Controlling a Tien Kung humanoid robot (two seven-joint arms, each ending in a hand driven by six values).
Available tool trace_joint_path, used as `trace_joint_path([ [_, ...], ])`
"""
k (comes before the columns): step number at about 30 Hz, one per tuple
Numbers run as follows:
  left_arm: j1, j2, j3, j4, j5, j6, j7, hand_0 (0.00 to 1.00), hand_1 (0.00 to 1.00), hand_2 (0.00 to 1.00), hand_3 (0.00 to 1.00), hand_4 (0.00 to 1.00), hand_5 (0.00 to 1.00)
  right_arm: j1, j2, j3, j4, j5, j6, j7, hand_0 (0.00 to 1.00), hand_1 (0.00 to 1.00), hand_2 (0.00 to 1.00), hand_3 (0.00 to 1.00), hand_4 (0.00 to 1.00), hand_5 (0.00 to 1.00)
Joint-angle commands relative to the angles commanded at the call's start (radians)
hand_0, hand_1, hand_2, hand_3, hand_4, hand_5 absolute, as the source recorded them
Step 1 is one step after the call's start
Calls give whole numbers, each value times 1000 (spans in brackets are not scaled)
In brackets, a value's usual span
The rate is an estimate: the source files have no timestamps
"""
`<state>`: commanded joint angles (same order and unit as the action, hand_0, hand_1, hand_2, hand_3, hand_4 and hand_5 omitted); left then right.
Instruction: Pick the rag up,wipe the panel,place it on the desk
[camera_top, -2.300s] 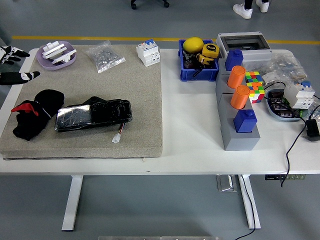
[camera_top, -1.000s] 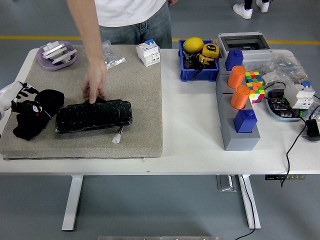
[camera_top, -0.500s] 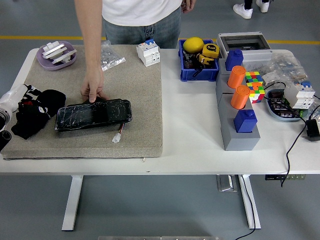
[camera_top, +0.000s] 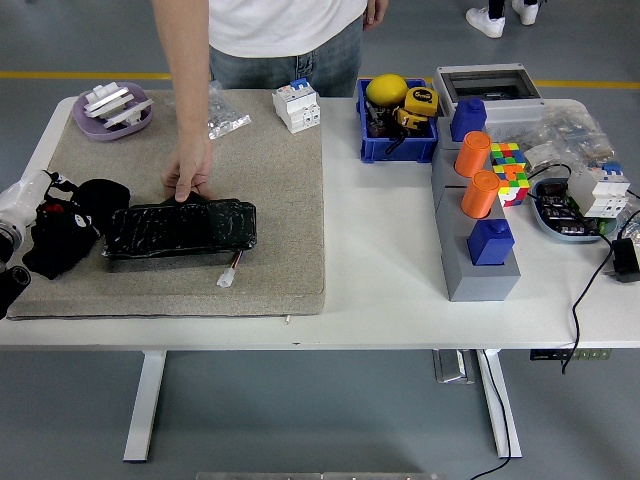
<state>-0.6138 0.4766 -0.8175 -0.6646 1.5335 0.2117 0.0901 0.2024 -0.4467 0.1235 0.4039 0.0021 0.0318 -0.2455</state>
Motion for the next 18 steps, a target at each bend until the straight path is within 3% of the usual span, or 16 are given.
trace_joint_path([
  [5,7,-3,2,1,-9,13,-10,249,303,607,550,596,2,-3,-1,1,-1,0,0,-1,756,726,719,709,998,541],
  [6,7,-4,2,0,-10,16,-12,234,257,581,536,522,2,-3,0,1,0,1,0,-1,756,725,718,708,998,538],
  [12,11,-4,2,-2,-17,24,-23,234,257,581,536,522,2,-5,2,3,0,-2,0,-3,756,725,718,708,998,538],
  [13,11,-4,2,-3,-17,27,-23,219,198,565,530,507,2,-5,3,3,0,-2,0,-2,757,724,719,707,998,539],
  [17,16,-8,2,-6,-10,38,-23,219,198,565,530,507,2,-6,3,2,0,1,-1,-1,757,724,719,707,998,539],
  [18,18,-8,0,-8,-5,42,-23,193,156,540,520,399,2,-7,3,2,0,0,-1,-1,757,724,719,707,998,539],
])
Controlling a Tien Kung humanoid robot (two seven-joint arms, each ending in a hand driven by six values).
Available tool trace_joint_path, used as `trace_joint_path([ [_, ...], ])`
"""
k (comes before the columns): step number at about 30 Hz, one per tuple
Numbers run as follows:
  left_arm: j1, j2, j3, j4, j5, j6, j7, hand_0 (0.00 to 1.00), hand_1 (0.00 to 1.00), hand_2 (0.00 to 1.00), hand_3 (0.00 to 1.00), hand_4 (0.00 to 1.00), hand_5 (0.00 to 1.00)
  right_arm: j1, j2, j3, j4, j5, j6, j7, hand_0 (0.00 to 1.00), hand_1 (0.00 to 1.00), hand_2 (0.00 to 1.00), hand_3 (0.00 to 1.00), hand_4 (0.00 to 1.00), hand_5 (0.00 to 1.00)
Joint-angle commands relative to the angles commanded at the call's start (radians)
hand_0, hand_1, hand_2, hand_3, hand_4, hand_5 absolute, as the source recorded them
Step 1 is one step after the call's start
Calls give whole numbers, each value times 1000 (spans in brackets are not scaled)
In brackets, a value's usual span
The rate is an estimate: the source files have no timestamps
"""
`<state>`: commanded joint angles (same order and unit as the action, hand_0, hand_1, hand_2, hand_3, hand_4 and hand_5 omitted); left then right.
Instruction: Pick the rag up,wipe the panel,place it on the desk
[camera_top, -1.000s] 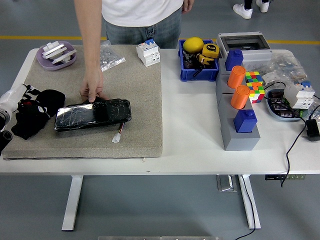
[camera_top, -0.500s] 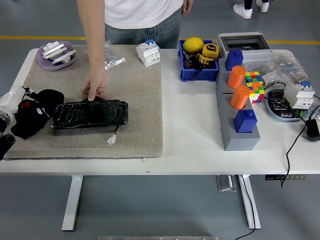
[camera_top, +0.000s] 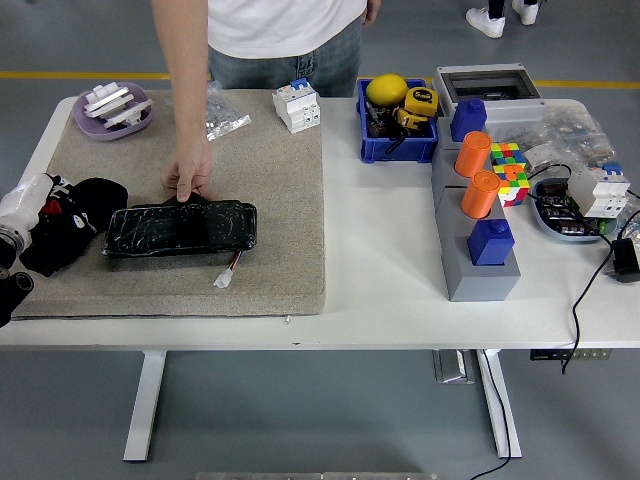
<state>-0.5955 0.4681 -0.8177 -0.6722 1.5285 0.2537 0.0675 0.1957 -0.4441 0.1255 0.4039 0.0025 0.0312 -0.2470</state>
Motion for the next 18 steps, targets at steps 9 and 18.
trace_joint_path([
  [9,48,8,-118,-101,115,16,21,185,150,534,518,343,2,-5,-1,2,0,-1,2,-4,757,724,718,706,998,536],
  [18,153,26,-259,-328,198,8,110,186,151,536,524,369,2,-10,-4,-7,-3,14,2,4,756,725,718,706,998,535],
])
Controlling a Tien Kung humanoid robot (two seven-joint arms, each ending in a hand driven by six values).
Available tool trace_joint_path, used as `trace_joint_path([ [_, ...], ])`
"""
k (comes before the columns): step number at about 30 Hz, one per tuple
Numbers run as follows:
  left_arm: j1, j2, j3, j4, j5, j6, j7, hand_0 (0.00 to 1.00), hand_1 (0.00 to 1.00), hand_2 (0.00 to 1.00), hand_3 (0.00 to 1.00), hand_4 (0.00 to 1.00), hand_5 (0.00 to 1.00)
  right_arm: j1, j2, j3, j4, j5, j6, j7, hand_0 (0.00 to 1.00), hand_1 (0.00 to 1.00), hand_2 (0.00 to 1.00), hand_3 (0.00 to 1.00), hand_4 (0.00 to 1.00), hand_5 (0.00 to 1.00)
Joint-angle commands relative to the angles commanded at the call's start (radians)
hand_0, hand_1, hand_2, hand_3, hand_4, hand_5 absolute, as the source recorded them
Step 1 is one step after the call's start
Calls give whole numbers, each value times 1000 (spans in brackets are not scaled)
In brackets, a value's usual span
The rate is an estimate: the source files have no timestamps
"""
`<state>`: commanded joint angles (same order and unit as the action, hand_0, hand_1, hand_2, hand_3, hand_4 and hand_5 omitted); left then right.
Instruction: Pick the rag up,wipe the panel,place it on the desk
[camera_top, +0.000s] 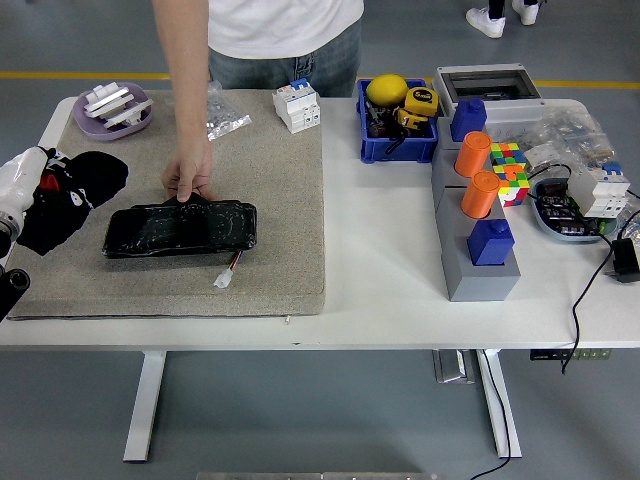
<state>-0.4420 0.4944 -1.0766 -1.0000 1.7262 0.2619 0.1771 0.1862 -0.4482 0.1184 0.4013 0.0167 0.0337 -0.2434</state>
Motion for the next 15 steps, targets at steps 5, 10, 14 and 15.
trace_joint_path([
  [5,62,-12,-44,-75,11,10,29,185,153,534,523,384,2,-5,-1,-2,-1,2,0,1,757,724,718,707,998,535],
  [10,97,-36,-48,-108,8,23,38,182,152,532,518,371,2,-6,-3,-1,-1,1,0,1,757,725,718,706,998,535],
  [14,105,-56,-33,-120,19,30,45,176,151,531,519,370,2,-4,-5,1,-1,-3,0,0,756,724,718,706,998,534],
  [15,108,-60,-31,-126,22,34,47,176,151,531,519,370,2,-3,-6,2,-2,-4,0,-1,756,724,718,706,998,534],
])
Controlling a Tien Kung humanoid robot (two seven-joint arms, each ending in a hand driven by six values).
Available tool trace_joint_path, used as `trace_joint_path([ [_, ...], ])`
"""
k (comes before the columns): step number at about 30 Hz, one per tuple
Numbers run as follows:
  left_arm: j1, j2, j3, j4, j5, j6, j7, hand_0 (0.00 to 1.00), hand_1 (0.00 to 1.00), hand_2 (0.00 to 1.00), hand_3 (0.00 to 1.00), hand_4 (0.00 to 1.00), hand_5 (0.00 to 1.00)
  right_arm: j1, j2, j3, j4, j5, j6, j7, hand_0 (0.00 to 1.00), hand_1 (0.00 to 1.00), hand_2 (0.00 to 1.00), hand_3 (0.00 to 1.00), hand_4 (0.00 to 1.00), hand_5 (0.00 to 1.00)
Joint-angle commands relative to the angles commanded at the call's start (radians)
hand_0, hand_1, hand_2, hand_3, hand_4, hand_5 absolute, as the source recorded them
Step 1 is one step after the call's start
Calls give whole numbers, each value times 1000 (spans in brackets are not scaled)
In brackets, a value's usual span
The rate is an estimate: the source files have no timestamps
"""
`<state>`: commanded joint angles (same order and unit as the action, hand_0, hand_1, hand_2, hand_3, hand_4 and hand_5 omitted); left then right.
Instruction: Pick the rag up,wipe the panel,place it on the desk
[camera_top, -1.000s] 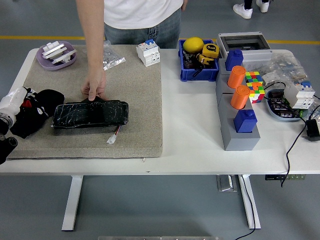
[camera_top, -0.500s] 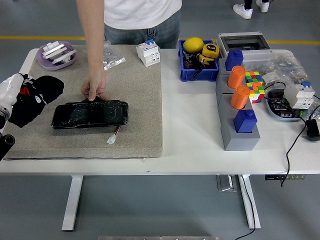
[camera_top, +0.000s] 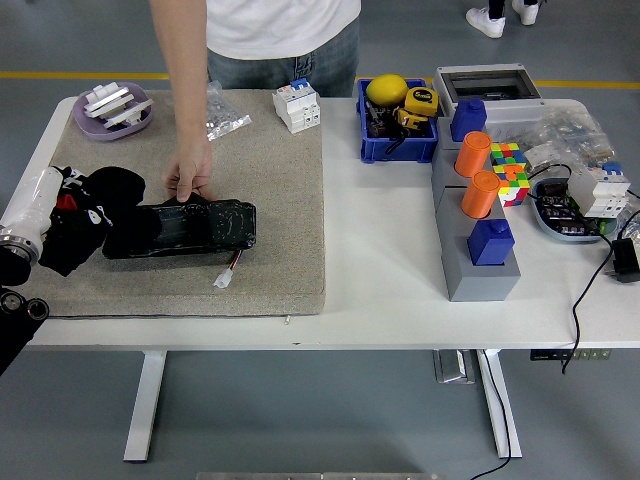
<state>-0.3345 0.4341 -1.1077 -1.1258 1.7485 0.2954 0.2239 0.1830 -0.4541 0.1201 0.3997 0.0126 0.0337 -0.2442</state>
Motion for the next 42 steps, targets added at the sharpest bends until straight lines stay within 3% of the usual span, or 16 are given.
trace_joint_path([
  [11,10,-31,76,-59,36,25,34,158,144,527,516,359,2,2,-2,12,-2,-15,0,-9,756,724,718,707,998,534],
  [20,-24,-55,171,-102,48,45,45,160,142,526,516,360,2,7,-6,21,-2,-29,-1,-16,756,725,718,706,998,534],
  [42,-130,-110,381,-144,48,52,74,156,137,529,525,354,2,8,-5,23,-3,-27,-1,-18,756,725,718,706,998,533],
])
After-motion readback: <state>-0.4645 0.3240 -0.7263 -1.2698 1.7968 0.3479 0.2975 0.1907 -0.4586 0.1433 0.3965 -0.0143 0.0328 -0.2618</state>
